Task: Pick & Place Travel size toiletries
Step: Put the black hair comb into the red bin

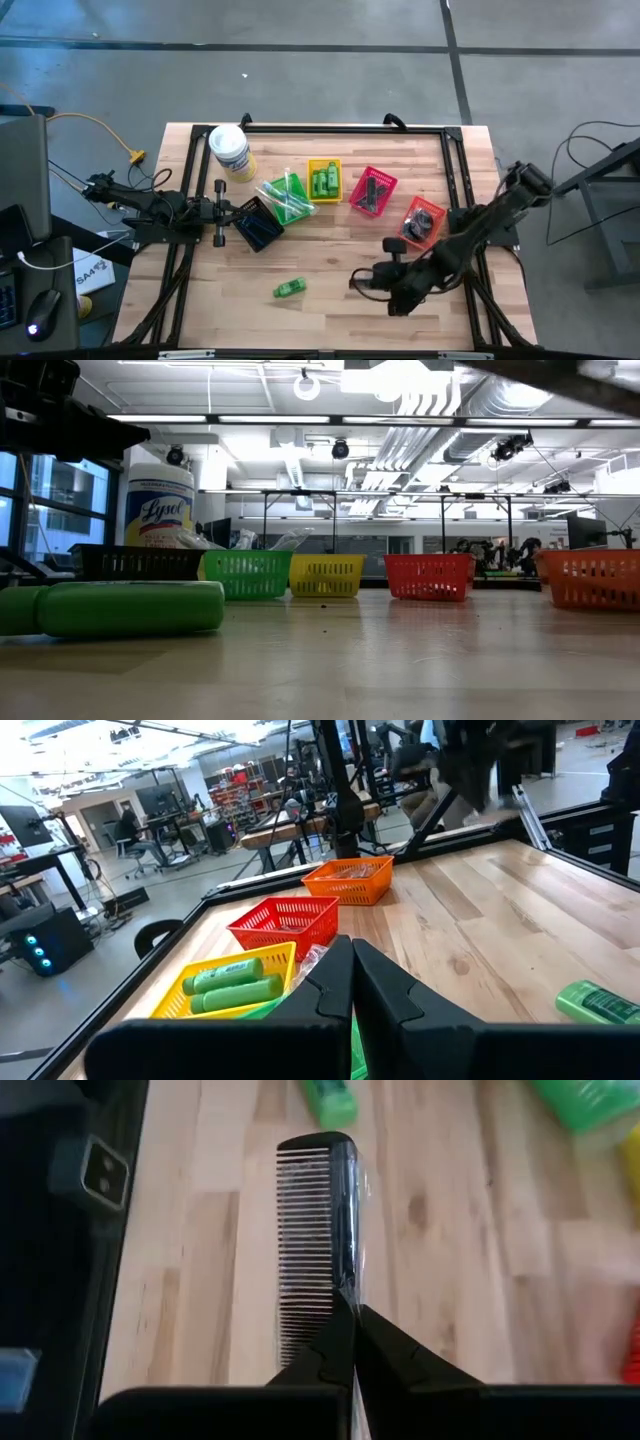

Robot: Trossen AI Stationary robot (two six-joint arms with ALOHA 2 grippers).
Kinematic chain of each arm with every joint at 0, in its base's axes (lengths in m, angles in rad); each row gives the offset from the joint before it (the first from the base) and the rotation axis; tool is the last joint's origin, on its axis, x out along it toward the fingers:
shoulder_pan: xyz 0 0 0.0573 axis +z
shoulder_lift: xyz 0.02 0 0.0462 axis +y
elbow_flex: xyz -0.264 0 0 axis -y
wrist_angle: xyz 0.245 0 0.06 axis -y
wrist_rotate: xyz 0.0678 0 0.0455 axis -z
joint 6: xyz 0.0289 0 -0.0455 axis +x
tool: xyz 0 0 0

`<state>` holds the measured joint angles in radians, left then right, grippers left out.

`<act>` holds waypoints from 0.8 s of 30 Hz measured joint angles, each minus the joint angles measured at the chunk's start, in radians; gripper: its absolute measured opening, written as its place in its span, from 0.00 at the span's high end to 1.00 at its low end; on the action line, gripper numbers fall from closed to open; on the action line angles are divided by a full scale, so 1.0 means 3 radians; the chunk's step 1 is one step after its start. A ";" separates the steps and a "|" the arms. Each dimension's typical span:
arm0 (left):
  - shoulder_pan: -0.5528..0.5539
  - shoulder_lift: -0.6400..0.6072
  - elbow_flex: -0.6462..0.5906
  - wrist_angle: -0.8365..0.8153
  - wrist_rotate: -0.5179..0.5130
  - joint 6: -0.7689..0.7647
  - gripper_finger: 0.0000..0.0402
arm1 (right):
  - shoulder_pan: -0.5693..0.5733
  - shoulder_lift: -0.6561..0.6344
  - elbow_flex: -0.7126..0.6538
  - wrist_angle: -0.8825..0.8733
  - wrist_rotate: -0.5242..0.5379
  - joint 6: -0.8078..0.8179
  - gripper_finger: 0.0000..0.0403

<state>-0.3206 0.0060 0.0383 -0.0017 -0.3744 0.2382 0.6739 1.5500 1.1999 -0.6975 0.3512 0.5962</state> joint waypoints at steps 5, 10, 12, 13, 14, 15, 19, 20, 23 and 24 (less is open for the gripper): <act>0.0000 0.0001 0.0000 0.0000 0.0000 0.0000 1.00 | 0.0000 -0.0321 -0.0083 0.0000 0.0119 -0.0070 1.00; 0.0000 0.0001 0.0000 0.0000 0.0000 -0.0001 1.00 | -0.0016 -0.0756 -0.0391 0.0149 0.0162 -0.0192 1.00; 0.0000 0.0000 0.0000 0.0000 0.0001 -0.0001 1.00 | -0.0053 -0.0968 -0.0573 0.0299 0.0148 -0.0254 1.00; -0.0001 0.0001 0.0000 0.0000 0.0001 -0.0002 1.00 | -0.0073 -0.1077 -0.0673 0.0365 0.0141 -0.0283 1.00; -0.0001 0.0000 0.0000 0.0000 0.0000 -0.0003 1.00 | -0.0090 -0.1195 -0.0785 0.0442 0.0140 -0.0311 1.00; 0.0000 0.0000 0.0000 0.0000 0.0001 -0.0003 1.00 | -0.0104 -0.1320 -0.0902 0.0534 0.0140 -0.0336 1.00; 0.0000 0.0000 0.0000 0.0000 0.0001 -0.0003 1.00 | -0.0213 -0.1797 -0.1375 0.0974 0.0012 -0.0419 1.00; 0.0000 0.0001 0.0000 0.0000 0.0001 -0.0003 1.00 | -0.0240 -0.1905 -0.1485 0.1056 -0.0008 -0.0437 1.00; 0.0000 0.0000 0.0000 0.0000 0.0001 -0.0012 1.00 | -0.0296 -0.2195 -0.1769 0.1276 -0.0030 -0.0507 1.00; 0.0000 0.0000 0.0000 0.0000 0.0001 -0.0016 1.00 | -0.0307 -0.2287 -0.1849 0.1339 -0.0030 -0.0532 1.00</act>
<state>-0.3207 0.0060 0.0383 -0.0017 -0.3740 0.2333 0.5817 0.8638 0.6453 -0.2958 0.3423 0.4367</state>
